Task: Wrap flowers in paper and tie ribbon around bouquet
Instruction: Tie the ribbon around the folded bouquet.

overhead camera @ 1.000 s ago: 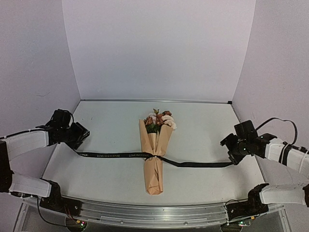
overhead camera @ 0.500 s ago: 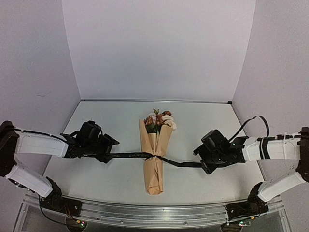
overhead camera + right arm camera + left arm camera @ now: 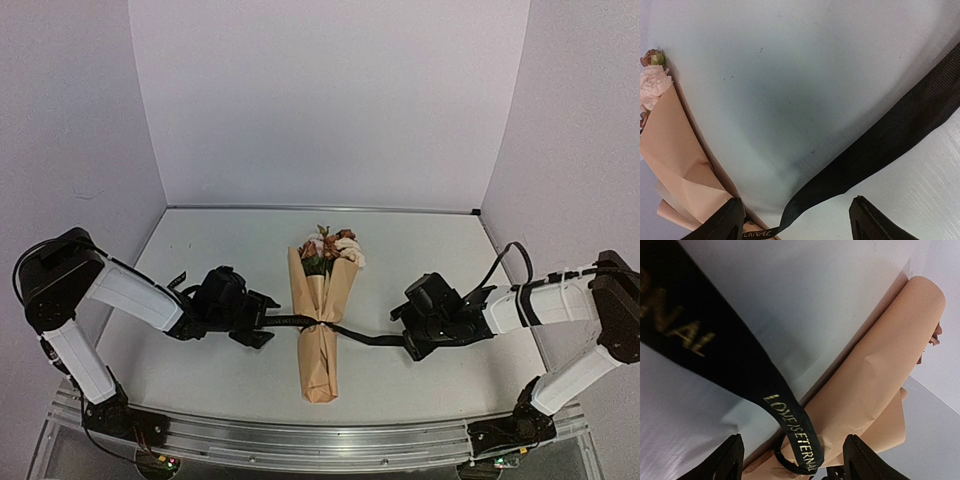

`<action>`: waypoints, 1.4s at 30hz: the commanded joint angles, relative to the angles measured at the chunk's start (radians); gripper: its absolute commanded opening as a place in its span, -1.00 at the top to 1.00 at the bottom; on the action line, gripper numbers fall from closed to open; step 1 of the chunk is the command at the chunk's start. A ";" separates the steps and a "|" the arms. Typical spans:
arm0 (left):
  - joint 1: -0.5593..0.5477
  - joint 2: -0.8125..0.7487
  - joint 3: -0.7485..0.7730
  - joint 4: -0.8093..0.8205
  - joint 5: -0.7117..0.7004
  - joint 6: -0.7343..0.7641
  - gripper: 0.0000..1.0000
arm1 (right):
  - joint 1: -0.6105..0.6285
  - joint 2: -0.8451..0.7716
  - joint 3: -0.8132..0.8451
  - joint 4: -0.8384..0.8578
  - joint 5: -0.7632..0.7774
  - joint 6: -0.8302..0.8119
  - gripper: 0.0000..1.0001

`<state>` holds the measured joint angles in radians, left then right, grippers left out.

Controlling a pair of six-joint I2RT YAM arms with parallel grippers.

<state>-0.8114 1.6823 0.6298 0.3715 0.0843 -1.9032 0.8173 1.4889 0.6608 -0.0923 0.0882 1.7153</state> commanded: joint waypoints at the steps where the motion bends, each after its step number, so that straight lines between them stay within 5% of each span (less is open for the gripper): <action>1: -0.010 0.082 0.066 0.132 0.003 -0.079 -0.41 | 0.007 0.047 -0.008 0.071 -0.005 0.017 -0.47; 13: -0.009 0.179 0.066 0.247 0.013 -0.103 0.57 | 0.007 0.122 -0.033 0.154 -0.050 0.039 -0.22; 15: -0.009 0.183 0.057 0.268 0.014 -0.097 0.74 | 0.007 0.132 -0.042 0.166 -0.047 0.043 0.03; 20: 0.008 0.152 0.040 0.264 0.012 0.012 1.00 | -0.003 0.140 -0.039 0.171 -0.025 0.020 0.98; 30: 0.099 -0.070 0.019 -0.142 -0.075 0.439 1.00 | -0.045 0.039 -0.025 0.020 0.150 -0.104 1.00; 37: 0.164 -0.122 -0.124 -0.061 -0.070 0.485 0.99 | -0.116 -0.026 -0.118 0.017 0.179 -0.123 1.00; 42: 0.161 -0.066 -0.086 -0.021 0.002 0.527 0.99 | -0.085 -0.036 0.007 -0.071 0.122 -0.213 0.98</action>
<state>-0.6479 1.5947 0.5160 0.2896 0.0373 -1.4385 0.6991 1.4841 0.5649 -0.0823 0.2182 1.5789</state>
